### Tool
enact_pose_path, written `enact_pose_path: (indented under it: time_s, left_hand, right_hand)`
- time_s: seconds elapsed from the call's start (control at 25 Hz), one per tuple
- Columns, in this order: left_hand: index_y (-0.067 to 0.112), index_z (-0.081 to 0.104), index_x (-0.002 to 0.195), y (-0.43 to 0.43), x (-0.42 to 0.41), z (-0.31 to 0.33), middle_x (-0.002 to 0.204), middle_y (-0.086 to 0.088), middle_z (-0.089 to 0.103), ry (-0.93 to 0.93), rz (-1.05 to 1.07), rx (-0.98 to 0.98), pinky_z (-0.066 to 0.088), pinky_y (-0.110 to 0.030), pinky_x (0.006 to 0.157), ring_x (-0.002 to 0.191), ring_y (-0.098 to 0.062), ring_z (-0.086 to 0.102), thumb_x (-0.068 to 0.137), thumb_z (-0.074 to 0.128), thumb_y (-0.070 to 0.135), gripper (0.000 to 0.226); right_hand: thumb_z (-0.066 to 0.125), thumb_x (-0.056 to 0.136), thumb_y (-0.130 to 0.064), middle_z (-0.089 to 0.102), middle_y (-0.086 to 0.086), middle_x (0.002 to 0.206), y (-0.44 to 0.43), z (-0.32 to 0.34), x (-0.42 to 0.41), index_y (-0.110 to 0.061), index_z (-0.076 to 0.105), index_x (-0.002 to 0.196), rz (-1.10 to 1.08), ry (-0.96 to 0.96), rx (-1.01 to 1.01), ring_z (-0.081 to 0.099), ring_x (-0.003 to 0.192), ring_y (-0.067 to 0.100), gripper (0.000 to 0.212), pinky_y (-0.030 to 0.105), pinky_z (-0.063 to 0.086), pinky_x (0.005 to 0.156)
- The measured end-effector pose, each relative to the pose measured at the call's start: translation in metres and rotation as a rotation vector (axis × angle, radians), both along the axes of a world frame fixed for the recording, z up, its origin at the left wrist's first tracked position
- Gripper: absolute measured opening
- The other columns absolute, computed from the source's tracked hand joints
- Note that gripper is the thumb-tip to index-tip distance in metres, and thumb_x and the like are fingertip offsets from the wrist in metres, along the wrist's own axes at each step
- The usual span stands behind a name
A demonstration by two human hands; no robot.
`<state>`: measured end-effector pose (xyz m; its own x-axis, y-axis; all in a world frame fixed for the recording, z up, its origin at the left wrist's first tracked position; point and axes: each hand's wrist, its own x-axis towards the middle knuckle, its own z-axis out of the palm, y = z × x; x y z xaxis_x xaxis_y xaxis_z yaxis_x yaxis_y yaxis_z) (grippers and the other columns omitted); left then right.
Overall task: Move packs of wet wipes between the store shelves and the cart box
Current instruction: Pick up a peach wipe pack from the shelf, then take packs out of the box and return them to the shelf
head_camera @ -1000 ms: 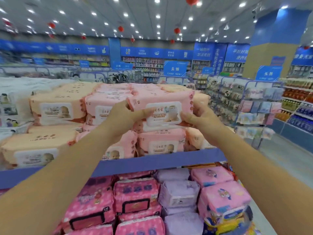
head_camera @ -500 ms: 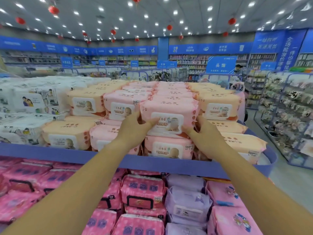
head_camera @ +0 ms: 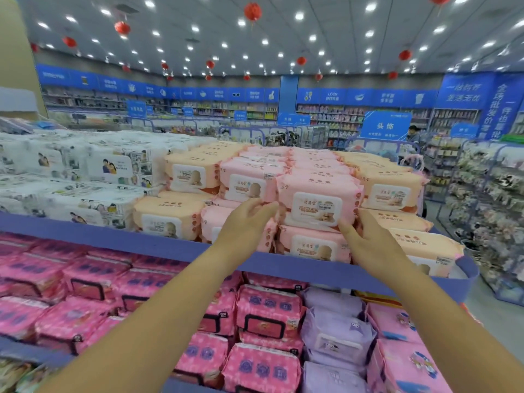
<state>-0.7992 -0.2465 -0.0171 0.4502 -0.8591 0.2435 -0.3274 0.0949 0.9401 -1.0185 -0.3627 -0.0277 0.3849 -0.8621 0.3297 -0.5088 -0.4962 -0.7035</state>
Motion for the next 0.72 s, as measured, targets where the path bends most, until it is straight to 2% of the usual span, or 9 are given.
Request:
enact_pose_path:
  time_s: [0.08,0.12,0.2,0.24,0.4,0.56,0.64,0.72]
  left_hand:
    - [0.025,0.042,0.153,0.034,0.019,-0.009,0.151,0.009,0.047,0.038,-0.014,0.007,0.037,-0.033,0.102,0.128,-0.008,0.052,0.1,0.049,0.054,0.061]
    - [0.025,0.041,0.154,0.052,0.03,-0.016,0.15,0.01,0.047,0.033,-0.008,0.01,0.036,-0.033,0.103,0.127,-0.007,0.053,0.101,0.045,0.056,0.061]
    - [0.025,0.039,0.155,0.092,0.061,-0.031,0.156,0.009,0.043,0.007,0.024,0.012,0.031,-0.033,0.108,0.135,-0.01,0.045,0.101,0.041,0.06,0.064]
    - [0.025,0.039,0.156,0.118,0.083,-0.04,0.157,0.009,0.041,0.007,0.043,0.016,0.029,-0.031,0.108,0.137,-0.009,0.041,0.101,0.04,0.06,0.065]
    - [0.025,0.038,0.156,0.216,0.168,-0.071,0.158,0.008,0.041,-0.013,0.128,0.082,0.028,-0.027,0.103,0.138,-0.01,0.042,0.103,0.041,0.056,0.062]
    - [0.026,0.038,0.155,0.33,0.262,-0.093,0.158,0.008,0.042,0.024,0.298,0.105,0.03,-0.027,0.102,0.126,-0.004,0.043,0.102,0.043,0.056,0.061]
    - [0.028,0.034,0.157,0.389,0.309,-0.104,0.159,0.01,0.038,0.055,0.386,0.124,0.033,-0.029,0.102,0.136,-0.01,0.044,0.1,0.043,0.06,0.066]
    - [0.029,0.03,0.159,0.446,0.351,-0.114,0.159,0.01,0.037,0.116,0.504,0.134,0.035,-0.03,0.1,0.141,-0.015,0.042,0.1,0.045,0.06,0.068]
  right_hand:
    - [0.043,0.101,-0.052,0.059,-0.002,0.129,0.031,-0.006,0.015,-0.018,0.044,0.141,-0.039,-0.008,-0.018,0.058,0.115,0.023,0.053,0.036,0.044,0.085]
    - [0.043,0.102,-0.051,0.052,-0.001,0.142,0.05,-0.008,0.027,-0.018,0.039,0.148,-0.044,0.004,-0.015,0.05,0.131,0.028,0.058,0.041,0.042,0.096]
    - [0.043,0.102,-0.051,0.032,-0.002,0.161,0.089,-0.017,0.06,-0.02,0.025,0.158,-0.004,0.043,0.024,0.034,0.146,0.026,0.067,0.044,0.032,0.115]
    - [0.043,0.101,-0.054,0.025,-0.003,0.165,0.111,-0.023,0.084,-0.022,0.02,0.16,0.033,0.058,0.052,0.03,0.149,0.024,0.071,0.045,0.028,0.119]
    - [0.038,0.095,-0.064,0.028,-0.006,0.164,0.195,-0.042,0.19,-0.026,0.024,0.159,0.15,0.009,0.116,0.031,0.149,0.02,0.075,0.039,0.028,0.118]
    - [0.039,0.103,-0.051,0.035,-0.003,0.16,0.274,-0.067,0.316,-0.024,0.032,0.155,0.317,-0.035,0.193,0.037,0.144,0.019,0.059,0.032,0.03,0.108]
    - [0.039,0.103,-0.051,0.039,-0.003,0.158,0.315,-0.081,0.384,-0.025,0.035,0.154,0.413,-0.024,0.232,0.04,0.141,0.018,0.058,0.032,0.031,0.105]
    - [0.039,0.103,-0.053,0.036,-0.005,0.159,0.355,-0.097,0.448,-0.025,0.031,0.156,0.518,-0.005,0.284,0.038,0.143,0.018,0.06,0.034,0.03,0.107]
